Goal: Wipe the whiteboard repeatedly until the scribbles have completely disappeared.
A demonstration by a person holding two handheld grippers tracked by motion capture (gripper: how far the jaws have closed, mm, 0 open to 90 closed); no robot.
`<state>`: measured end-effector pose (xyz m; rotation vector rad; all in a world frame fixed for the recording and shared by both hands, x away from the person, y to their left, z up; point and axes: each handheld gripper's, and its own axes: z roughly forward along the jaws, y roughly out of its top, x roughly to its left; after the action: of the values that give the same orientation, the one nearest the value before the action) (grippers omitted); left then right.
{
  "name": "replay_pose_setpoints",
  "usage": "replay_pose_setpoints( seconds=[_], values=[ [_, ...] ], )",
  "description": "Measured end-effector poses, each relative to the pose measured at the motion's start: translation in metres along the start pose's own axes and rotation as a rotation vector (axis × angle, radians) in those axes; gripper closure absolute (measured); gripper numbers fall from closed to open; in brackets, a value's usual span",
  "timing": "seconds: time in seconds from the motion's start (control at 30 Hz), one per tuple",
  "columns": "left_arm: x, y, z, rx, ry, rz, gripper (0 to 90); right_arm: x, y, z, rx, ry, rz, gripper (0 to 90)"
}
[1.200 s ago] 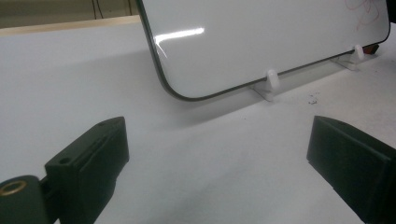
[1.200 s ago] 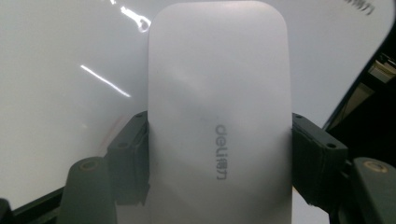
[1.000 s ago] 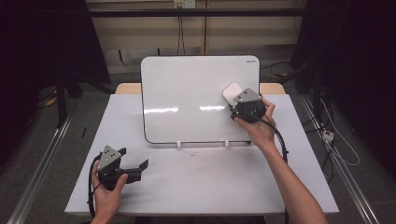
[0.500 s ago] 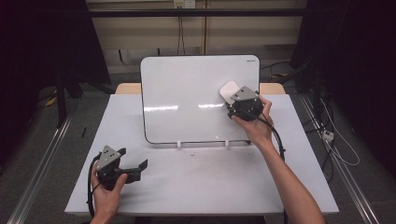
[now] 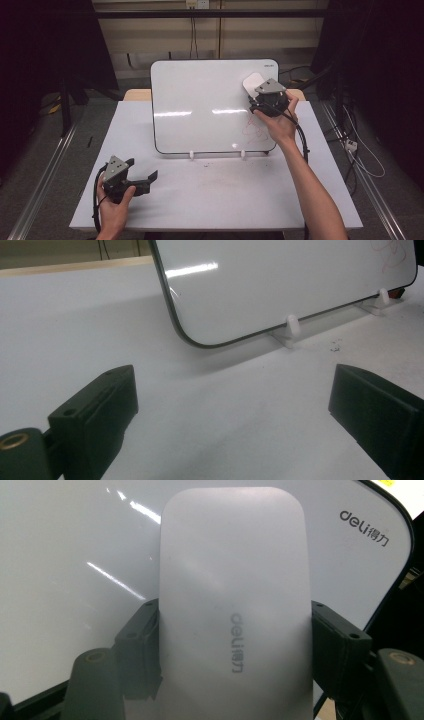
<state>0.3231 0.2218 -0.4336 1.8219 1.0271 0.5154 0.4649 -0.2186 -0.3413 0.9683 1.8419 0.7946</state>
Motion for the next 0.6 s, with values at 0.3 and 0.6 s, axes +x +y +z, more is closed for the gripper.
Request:
replay_pose_setpoints(
  seconds=[0.3, 0.6],
  values=[
    [-0.001, 0.0, 0.001, -0.001, 0.001, 0.002, 5.4, 0.015, -0.006, -0.002, -0.003, 0.0, -0.026, 31.6],
    [-0.003, 0.001, 0.003, 0.0, -0.002, 0.004, 5.4, 0.052, -0.015, -0.004, -0.011, 0.033, -0.088, 31.7]
  ],
)
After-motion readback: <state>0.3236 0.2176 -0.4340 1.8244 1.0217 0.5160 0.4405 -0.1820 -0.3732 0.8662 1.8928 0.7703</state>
